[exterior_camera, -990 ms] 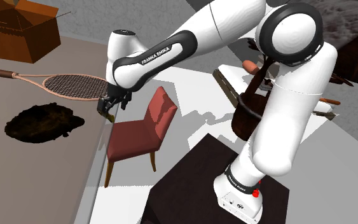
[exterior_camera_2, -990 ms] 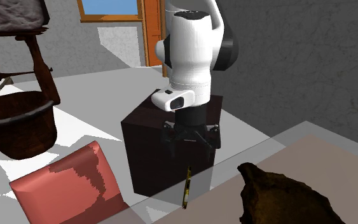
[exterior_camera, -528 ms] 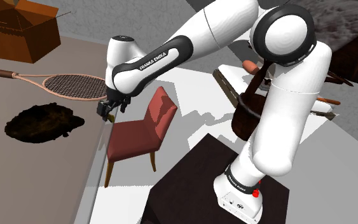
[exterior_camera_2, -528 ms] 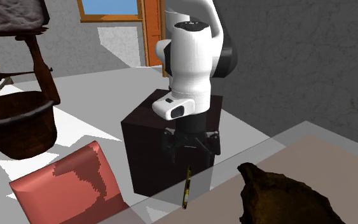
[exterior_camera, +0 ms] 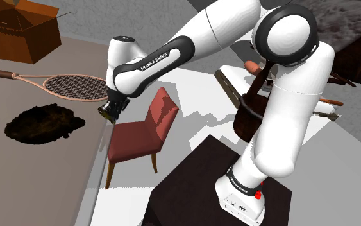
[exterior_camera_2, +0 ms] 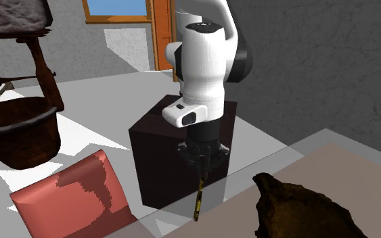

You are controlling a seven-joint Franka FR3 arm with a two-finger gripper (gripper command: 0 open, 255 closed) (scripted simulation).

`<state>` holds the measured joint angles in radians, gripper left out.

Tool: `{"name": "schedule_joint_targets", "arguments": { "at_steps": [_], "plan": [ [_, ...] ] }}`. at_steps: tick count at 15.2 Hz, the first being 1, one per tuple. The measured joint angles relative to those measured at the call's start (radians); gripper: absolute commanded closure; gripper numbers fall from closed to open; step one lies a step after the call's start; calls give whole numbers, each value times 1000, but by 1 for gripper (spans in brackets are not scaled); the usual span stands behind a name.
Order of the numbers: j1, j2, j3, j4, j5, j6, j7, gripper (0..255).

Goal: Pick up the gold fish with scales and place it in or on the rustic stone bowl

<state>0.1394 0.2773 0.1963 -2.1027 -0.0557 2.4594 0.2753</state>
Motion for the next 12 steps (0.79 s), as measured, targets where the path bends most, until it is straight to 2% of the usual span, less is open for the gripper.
{"name": "schedule_joint_targets", "arguments": {
  "at_steps": [5,12],
  "plan": [
    [-1,-2,-1,1,0,0,0,255],
    [-6,-55,6,16,17,-70,-11,255]
  ]
}}
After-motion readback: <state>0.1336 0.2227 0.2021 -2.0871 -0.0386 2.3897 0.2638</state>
